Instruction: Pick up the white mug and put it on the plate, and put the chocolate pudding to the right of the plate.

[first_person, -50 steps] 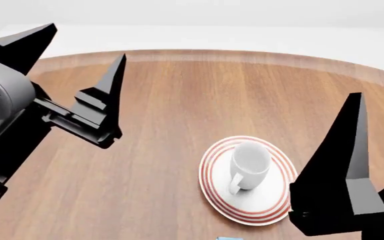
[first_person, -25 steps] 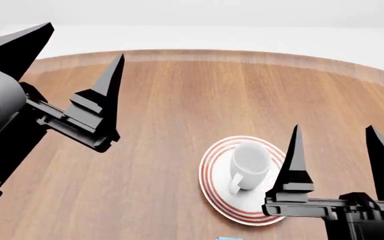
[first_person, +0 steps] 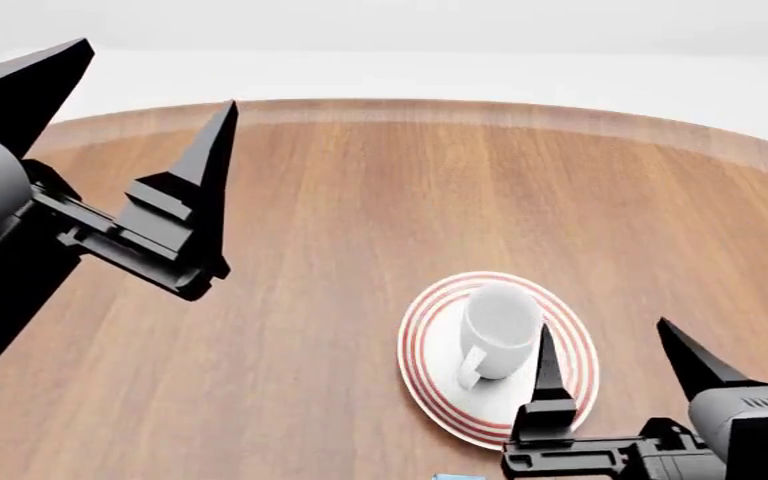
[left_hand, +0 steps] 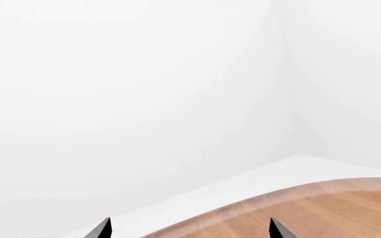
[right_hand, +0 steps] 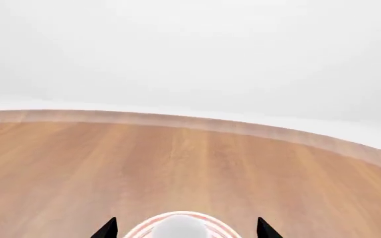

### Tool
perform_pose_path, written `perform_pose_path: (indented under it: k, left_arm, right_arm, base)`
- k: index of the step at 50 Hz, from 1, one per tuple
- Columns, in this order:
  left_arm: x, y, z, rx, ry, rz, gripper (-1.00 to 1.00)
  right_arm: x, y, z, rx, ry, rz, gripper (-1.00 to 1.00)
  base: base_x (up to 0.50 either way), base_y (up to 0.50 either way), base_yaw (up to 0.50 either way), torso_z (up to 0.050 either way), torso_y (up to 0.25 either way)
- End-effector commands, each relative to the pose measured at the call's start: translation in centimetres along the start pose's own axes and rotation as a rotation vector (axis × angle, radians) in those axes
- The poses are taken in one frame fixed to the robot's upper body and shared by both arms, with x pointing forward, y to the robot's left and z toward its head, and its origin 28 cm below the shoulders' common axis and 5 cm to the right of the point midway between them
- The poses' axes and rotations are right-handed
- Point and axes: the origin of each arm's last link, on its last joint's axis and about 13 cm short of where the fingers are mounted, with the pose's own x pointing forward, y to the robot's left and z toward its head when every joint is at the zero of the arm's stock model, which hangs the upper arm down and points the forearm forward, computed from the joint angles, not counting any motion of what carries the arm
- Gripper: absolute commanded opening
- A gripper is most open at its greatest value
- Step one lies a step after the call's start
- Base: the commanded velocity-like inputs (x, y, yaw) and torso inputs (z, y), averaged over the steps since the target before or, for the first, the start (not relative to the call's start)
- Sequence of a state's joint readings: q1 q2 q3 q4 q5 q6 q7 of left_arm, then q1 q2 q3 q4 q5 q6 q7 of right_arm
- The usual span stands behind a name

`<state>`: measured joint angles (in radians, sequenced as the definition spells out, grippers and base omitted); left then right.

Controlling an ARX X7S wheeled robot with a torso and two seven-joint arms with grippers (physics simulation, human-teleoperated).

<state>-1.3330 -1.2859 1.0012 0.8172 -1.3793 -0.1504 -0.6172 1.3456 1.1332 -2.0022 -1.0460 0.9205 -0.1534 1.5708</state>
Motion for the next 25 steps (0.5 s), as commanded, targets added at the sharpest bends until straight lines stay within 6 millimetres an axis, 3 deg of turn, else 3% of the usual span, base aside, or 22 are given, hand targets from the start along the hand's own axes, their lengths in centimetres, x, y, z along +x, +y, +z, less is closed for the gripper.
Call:
perform_pose_path:
  k: [1,5,25]
  left_arm:
    - [0.3,0.1,0.4,0.003,-0.033,-0.020,1.00]
    - [0.4,0.2,0.2,0.000,-0.024,-0.014,1.00]
    - [0.2,0.4,0.5,-0.006,-0.034,0.000,1.00]
  right_arm:
    - [-0.5,0.4,0.2,0.024,0.082,0.083,1.00]
    - [-1.2,0.8,0.2,0.095,0.178,0.132,1.00]
    - [-1.1,2.2,0.7,0.158,0.245,0.214,1.00]
  base:
    - [0.00,0.00,0.00,0.000,0.000]
    - [0.00,0.00,0.00,0.000,0.000]
    - [0.00,0.00,0.00,0.000,0.000]
